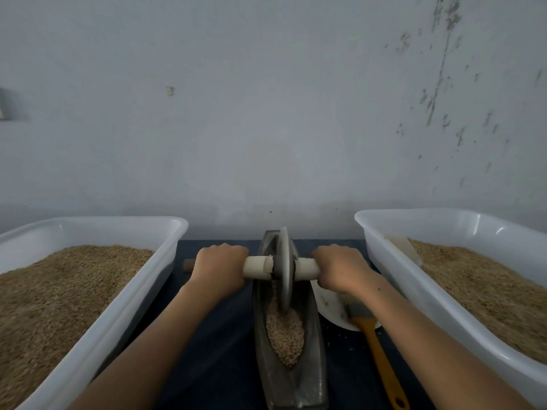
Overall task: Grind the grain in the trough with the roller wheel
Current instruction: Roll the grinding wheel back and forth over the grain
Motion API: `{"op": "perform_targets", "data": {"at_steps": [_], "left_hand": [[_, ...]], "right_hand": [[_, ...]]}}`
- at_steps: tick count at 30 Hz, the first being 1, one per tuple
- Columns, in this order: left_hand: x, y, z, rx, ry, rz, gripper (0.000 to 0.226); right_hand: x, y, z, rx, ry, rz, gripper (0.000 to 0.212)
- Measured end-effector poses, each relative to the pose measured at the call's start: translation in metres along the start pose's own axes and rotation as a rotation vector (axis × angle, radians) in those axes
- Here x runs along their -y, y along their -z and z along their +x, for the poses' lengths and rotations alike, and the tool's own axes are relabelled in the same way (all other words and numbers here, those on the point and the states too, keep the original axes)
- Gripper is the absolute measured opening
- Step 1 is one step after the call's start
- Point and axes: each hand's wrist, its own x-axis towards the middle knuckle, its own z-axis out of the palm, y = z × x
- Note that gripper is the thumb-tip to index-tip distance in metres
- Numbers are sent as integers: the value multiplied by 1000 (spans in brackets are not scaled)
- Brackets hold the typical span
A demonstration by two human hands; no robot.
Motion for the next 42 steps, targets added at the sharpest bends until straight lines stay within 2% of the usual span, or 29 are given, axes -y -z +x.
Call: {"op": "perform_targets", "data": {"at_steps": [2, 4, 7, 11, 14, 17, 21, 23, 26, 29, 32, 35, 38, 42], "left_hand": [[0, -5, -1, -83, 13, -15, 21], [1, -7, -1, -82, 5, -29, 21], [6, -3, 2, 51, -51, -43, 27], [11, 10, 1, 355, -103, -119, 39], [11, 12, 0, 443, -90, -166, 40], [9, 10, 0, 337, -70, -113, 38], [3, -1, 2, 17, -24, -14, 25], [2, -5, 1, -62, 1, -31, 21], [4, -6, 1, -32, -13, -65, 22], [8, 2, 1, 143, -73, -85, 30], [8, 14, 0, 338, -88, -114, 37], [6, 18, -3, 432, -68, -148, 40], [5, 16, -3, 385, -40, -116, 41], [3, 6, -1, 143, -15, -45, 31]], "right_hand": [[3, -4, 1, -107, -13, 5, 18], [4, -3, 1, -138, 5, -18, 18], [3, 5, -3, 29, 39, -63, 25], [0, 14, -9, 348, 20, 75, 37], [0, 15, -9, 395, 22, 113, 37], [0, 11, -5, 290, 22, 67, 37], [0, 1, 0, 36, 9, -1, 27], [2, -3, 2, -58, -8, -3, 25], [3, 0, 2, -55, 16, -35, 27], [2, 7, -1, 103, 39, -50, 31], [-2, 11, -3, 319, 27, 70, 39], [-4, 13, -4, 386, 35, 125, 39], [-2, 11, -2, 346, 24, 98, 37], [0, 5, 0, 107, 4, 6, 30]]}}
